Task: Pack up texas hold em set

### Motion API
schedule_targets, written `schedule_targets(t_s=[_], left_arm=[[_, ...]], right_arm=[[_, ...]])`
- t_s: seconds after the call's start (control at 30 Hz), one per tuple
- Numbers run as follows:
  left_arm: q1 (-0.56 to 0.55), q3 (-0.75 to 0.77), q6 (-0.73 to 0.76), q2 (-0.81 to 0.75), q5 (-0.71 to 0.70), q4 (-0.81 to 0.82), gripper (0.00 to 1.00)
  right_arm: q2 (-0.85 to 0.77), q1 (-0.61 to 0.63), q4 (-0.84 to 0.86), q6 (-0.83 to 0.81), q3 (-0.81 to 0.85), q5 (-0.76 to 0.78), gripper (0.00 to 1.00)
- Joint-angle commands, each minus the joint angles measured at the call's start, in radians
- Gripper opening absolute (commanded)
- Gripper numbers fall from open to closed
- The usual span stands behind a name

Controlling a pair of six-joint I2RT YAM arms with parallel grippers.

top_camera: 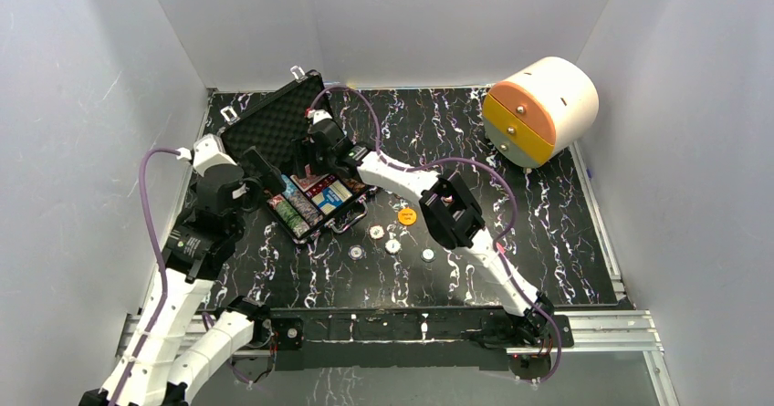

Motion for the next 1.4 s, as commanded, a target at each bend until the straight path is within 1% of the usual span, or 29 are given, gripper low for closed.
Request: schedule_targets(t_s=[0.0,0.1,0.23,0.33,0.4,0.47,0.57,0.67,0.83,1.0,1.03,1.13,1.2,1.37], left_arm=[[-0.001,0.079,0.048,-0.014,-0.011,-0.002,0.96],[-0.001,0.103,0.063,-0.02,0.005,-0.002,0.97],[-0.001,0.115,0.083,-0.029,0.036,-0.001,0.98],[-0.001,0.108,0.083,-0.031,0.07,0.002,0.98],[-0.002,0.094,0.076,-0.032,0.097,0.014,0.98],[-0.001,0.075,0.065,-0.033,0.11,0.03,0.98],[-0.002,0.05,0.047,-0.034,0.116,0.057,0.98],[-0.001,0.046,0.034,-0.029,0.11,0.071,0.99],[-0.001,0.038,0.028,-0.026,0.132,0.086,0.98],[-0.002,0.002,0.006,-0.031,0.179,0.092,0.98],[-0.002,-0.008,-0.002,-0.032,0.187,0.093,0.98],[-0.001,-0.035,-0.025,-0.032,0.217,0.098,0.98],[-0.001,-0.056,-0.039,-0.031,0.233,0.104,0.98],[-0.001,-0.083,-0.059,-0.026,0.251,0.121,0.98]], right_arm=[[-0.129,-0.018,0.031,0.018,0.052,-0.025,0.82],[-0.228,-0.034,0.049,0.017,-0.039,-0.028,0.81],[-0.414,-0.071,0.091,0.04,-0.251,-0.007,0.8],[-0.547,-0.115,0.063,0.068,-0.422,0.028,0.8],[-0.634,-0.147,0.015,0.07,-0.527,0.047,0.8],[-0.697,-0.159,-0.045,0.035,-0.625,0.092,0.85],[-0.771,-0.16,-0.132,-0.022,-0.728,0.139,0.93],[-0.837,-0.159,-0.171,-0.023,-0.832,0.131,0.94],[-0.82,-0.154,-0.277,-0.011,-0.908,0.124,0.94],[-0.787,-0.129,-0.313,-0.014,-0.918,0.169,0.93],[-0.75,-0.127,-0.325,-0.01,-0.912,0.167,0.92],[-0.694,-0.125,-0.34,-0.003,-0.906,0.151,0.85],[-0.66,-0.125,-0.346,0.0,-0.898,0.136,0.79],[-0.605,-0.122,-0.359,0.021,-0.893,0.159,0.73]])
